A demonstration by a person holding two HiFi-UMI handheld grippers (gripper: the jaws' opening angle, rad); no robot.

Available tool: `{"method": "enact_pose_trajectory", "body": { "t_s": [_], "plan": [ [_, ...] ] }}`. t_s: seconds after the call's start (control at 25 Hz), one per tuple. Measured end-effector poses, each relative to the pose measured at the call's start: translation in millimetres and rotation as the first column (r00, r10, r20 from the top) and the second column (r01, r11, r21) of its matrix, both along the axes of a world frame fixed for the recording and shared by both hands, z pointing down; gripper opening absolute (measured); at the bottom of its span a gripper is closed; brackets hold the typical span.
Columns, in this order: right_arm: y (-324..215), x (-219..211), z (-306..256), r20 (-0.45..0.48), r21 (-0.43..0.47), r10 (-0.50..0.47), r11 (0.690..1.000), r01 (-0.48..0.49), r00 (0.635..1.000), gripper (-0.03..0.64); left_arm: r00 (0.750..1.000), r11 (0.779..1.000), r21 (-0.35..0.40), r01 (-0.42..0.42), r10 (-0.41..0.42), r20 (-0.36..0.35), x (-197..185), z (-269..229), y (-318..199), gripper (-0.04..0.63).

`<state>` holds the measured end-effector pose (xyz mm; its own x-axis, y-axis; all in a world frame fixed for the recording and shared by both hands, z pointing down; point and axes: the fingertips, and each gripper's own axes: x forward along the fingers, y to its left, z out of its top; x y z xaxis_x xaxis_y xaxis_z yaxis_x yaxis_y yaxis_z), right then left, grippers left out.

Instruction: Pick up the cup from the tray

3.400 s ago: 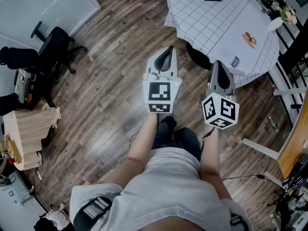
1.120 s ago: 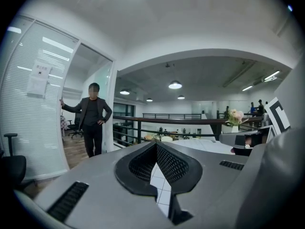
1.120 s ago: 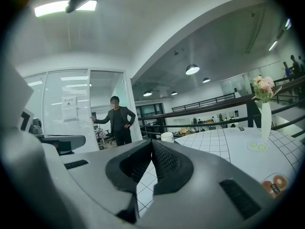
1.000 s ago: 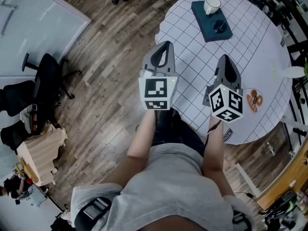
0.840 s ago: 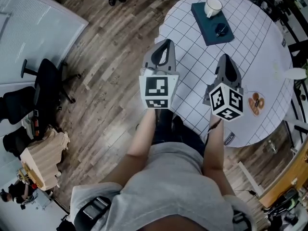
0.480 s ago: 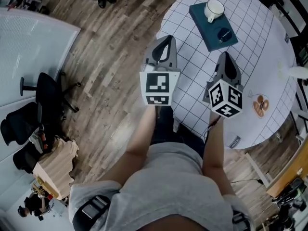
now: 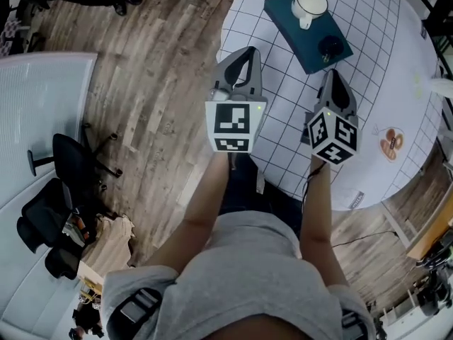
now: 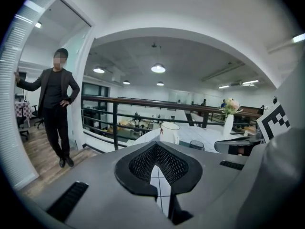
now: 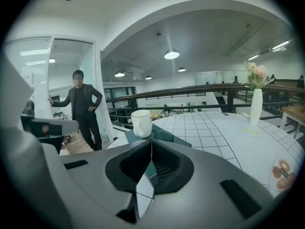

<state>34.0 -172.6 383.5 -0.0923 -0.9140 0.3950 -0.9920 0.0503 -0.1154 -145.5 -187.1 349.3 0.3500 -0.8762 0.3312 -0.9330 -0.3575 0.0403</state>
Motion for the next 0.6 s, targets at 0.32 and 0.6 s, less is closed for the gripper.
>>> {"method": "enact_pose_trajectory", "body": {
  "t_s": [0.32, 0.6],
  "plan": [
    [-18, 3, 27, -0.003, -0.061, 0.039, 0.997, -0.039, 0.999, 0.011, 0.999, 0.998, -0.049, -0.044, 0.043, -0.006, 12, 25, -22, 0.008],
    [-30, 6, 43, -0.006, -0.092, 0.050, 0.994, -0.051, 0.999, 0.012, 0.998, 0.994, -0.090, -0.064, 0.064, -0.006, 25, 43, -28, 0.008]
  ]
}}
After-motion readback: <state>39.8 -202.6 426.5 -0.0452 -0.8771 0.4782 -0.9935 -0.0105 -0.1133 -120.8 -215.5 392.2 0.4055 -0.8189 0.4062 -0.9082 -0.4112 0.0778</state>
